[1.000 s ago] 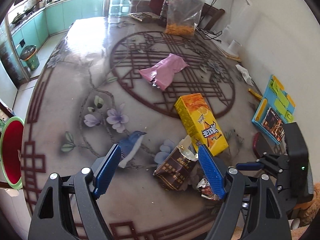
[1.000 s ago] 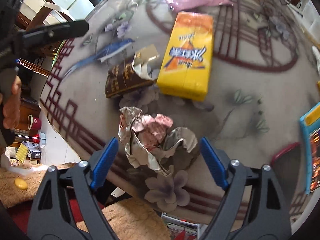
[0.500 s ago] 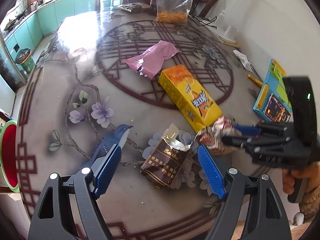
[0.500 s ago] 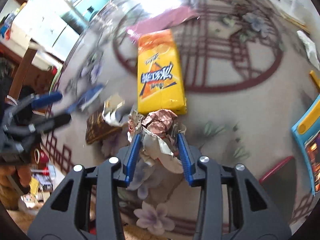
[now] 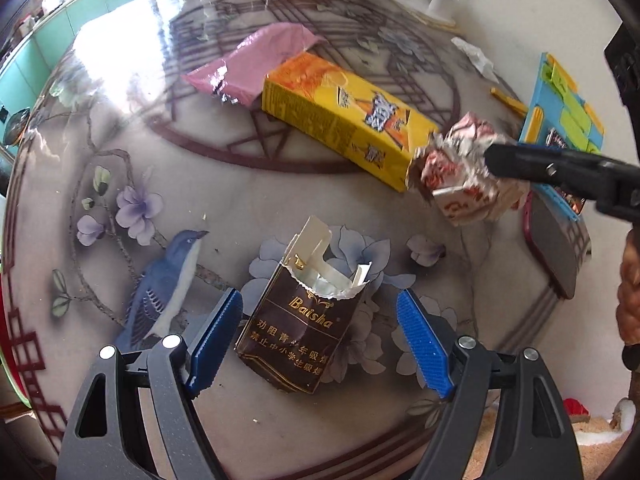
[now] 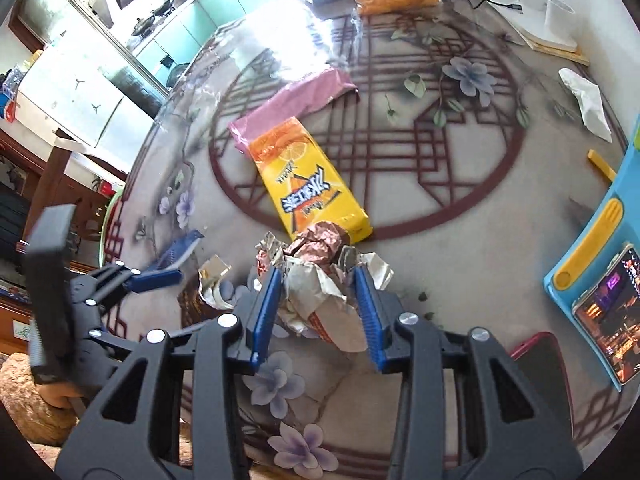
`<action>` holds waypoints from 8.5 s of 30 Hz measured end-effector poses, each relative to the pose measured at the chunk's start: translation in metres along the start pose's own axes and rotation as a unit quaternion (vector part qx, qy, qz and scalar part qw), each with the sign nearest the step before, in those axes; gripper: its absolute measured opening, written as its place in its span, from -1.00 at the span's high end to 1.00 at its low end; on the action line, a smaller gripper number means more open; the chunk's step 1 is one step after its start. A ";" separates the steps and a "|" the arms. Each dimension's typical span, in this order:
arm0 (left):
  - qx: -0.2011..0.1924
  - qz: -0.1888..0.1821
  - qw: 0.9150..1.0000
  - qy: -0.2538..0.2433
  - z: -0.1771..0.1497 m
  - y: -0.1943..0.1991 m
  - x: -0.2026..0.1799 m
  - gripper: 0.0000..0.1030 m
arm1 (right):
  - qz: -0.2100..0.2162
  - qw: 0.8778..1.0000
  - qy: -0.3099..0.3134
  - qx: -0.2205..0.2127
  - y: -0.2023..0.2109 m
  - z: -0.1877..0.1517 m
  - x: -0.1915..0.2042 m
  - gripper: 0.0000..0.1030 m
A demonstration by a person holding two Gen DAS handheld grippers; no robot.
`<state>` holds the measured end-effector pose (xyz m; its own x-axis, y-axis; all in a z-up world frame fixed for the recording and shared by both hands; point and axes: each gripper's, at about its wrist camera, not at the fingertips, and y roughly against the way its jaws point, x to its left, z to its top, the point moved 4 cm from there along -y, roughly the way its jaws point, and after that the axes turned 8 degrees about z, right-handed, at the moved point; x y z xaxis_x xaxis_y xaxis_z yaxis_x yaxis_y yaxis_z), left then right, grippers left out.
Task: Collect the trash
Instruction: 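Grasp the brown cigarette pack with the left gripper while the right holds the foil, then carry the cigarette pack and crumpled foil over the red bucket with both grippers, then open both grippers to drop the pack and foil into the bucket, then grasp the pink wrapper with the left gripper while the right grasps the yellow carton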
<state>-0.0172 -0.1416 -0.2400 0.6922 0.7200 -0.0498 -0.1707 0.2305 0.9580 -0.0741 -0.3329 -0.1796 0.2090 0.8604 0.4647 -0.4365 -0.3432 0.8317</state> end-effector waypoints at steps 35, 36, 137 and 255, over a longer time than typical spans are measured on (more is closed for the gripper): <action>-0.012 -0.003 1.000 0.003 0.002 -0.002 0.018 -0.33 | -0.006 0.999 0.031 -0.027 0.003 0.028 0.052 0.26; -0.007 -0.003 1.000 0.000 0.003 -0.006 0.015 -0.22 | -0.007 0.999 0.030 -0.029 0.004 0.028 0.052 0.26; -0.083 0.103 0.931 0.340 -0.143 0.089 0.467 0.65 | 0.068 0.952 0.285 0.084 -0.216 0.064 0.457 0.26; -0.013 -0.033 0.998 -0.048 0.187 -0.060 0.050 -0.40 | -0.111 0.991 -0.074 -0.009 -0.053 0.050 -0.013 -0.22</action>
<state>0.1591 -0.2421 -0.2467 0.7659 0.6373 -0.0849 -0.1393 0.2934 0.9458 -0.0095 -0.3451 -0.2149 0.4268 0.8492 0.3110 -0.3797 -0.1438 0.9138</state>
